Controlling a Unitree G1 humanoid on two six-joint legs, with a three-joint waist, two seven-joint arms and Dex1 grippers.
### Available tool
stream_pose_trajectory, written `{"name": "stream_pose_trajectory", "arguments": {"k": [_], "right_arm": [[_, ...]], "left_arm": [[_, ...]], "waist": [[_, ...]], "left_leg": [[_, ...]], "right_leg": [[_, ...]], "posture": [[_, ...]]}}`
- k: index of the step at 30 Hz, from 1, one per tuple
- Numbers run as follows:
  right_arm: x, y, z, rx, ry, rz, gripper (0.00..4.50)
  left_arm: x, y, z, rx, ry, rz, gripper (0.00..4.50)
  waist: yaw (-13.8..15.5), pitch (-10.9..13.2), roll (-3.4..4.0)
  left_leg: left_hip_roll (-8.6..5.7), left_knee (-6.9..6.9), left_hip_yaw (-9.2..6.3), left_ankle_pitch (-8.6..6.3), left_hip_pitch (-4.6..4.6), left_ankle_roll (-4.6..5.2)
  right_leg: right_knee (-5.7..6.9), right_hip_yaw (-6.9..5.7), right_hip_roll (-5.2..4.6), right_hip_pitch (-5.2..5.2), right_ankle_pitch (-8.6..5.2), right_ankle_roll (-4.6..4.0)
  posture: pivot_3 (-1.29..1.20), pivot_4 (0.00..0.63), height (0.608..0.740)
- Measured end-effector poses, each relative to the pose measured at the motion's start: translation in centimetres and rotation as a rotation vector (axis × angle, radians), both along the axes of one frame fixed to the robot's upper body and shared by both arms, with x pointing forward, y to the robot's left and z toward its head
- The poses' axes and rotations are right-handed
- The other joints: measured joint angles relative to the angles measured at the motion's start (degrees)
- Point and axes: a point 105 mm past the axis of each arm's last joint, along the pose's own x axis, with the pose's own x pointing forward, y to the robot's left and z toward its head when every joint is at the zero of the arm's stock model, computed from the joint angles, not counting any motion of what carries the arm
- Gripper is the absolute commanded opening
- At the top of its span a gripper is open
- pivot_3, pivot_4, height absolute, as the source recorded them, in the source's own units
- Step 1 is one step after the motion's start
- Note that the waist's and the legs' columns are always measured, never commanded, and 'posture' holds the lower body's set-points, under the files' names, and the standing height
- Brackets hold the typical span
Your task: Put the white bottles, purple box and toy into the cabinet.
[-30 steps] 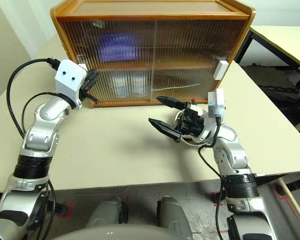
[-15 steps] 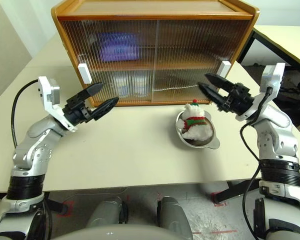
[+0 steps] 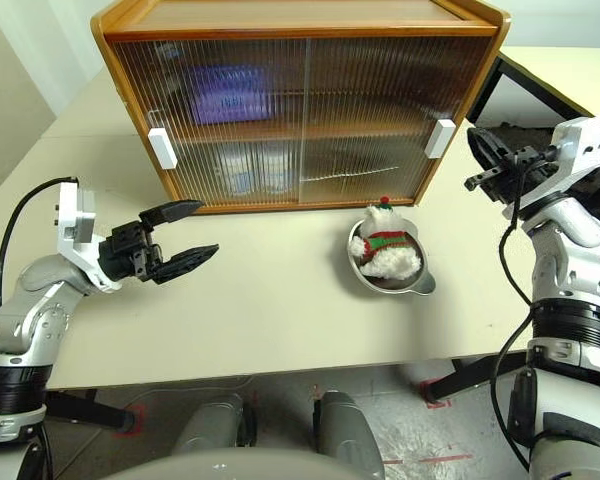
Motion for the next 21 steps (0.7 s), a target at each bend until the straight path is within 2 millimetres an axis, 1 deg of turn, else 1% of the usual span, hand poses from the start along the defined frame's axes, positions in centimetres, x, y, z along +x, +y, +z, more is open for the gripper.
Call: {"name": "stream_pose_trajectory", "arguments": {"k": [3,5,7,10,12,16,21], "right_arm": [[0.3,-0.9,-0.3,0.018,0.017,-0.051,0.02],[0.6,-1.1,-0.6,0.025,0.032,-0.07,0.02],[0.9,-1.2,-0.4,0.03,0.033,-0.078,0.02],[1.5,-0.8,-0.2,0.021,0.038,-0.072,0.02],[2.0,-0.4,-0.6,0.012,0.062,-0.064,0.02],[2.8,-0.2,-1.8,-0.012,0.126,-0.073,0.02],[3.4,-0.2,-2.0,-0.025,0.153,-0.092,0.02]], "left_arm": [[-0.2,0.8,0.3,-0.03,-0.013,0.022,4.5],[-0.2,1.0,0.7,-0.059,-0.021,0.033,4.5],[-0.1,1.1,0.8,-0.076,-0.023,0.043,4.5],[-0.1,1.0,1.0,-0.083,-0.03,0.052,4.5],[-0.2,0.8,1.4,-0.085,-0.046,0.054,4.5],[-0.1,0.7,1.4,-0.092,-0.039,0.065,4.5],[-0.2,0.3,1.8,-0.114,-0.036,0.064,4.5]], "waist": [[0.0,0.0,0.0],[0.0,0.0,0.03],[0.0,0.0,0.04],[0.0,0.0,0.04],[0.1,0.0,0.04],[0.1,0.0,0.05],[0.1,0.0,0.05]], "left_leg": [[0.01,-0.01,-0.01,0.0,0.0,0.0],[0.01,-0.01,0.0,0.0,-0.01,0.01],[0.0,-0.01,0.0,0.01,0.0,0.01],[0.01,-0.01,-0.01,0.01,0.0,0.01],[0.01,-0.01,-0.01,0.01,0.0,0.01],[-0.01,-0.01,-0.01,0.01,0.0,0.02],[0.0,-0.04,-0.03,0.01,-0.02,0.01]], "right_leg": [[0.0,0.0,-0.01,0.0,0.0,-0.01],[0.0,0.0,-0.02,0.0,0.0,0.0],[0.0,0.01,-0.01,0.01,0.01,0.01],[0.0,0.0,0.0,0.01,0.01,0.01],[0.0,0.0,0.0,0.01,0.02,0.0],[-0.01,0.01,0.0,0.01,0.02,-0.01],[-0.01,0.0,0.01,0.01,0.03,-0.01]], "posture": [[0.12,0.0,0.74],[0.12,0.0,0.74],[0.13,0.0,0.74],[0.14,0.0,0.74],[0.14,0.0,0.74],[0.15,0.0,0.74],[0.15,0.0,0.74]]}}
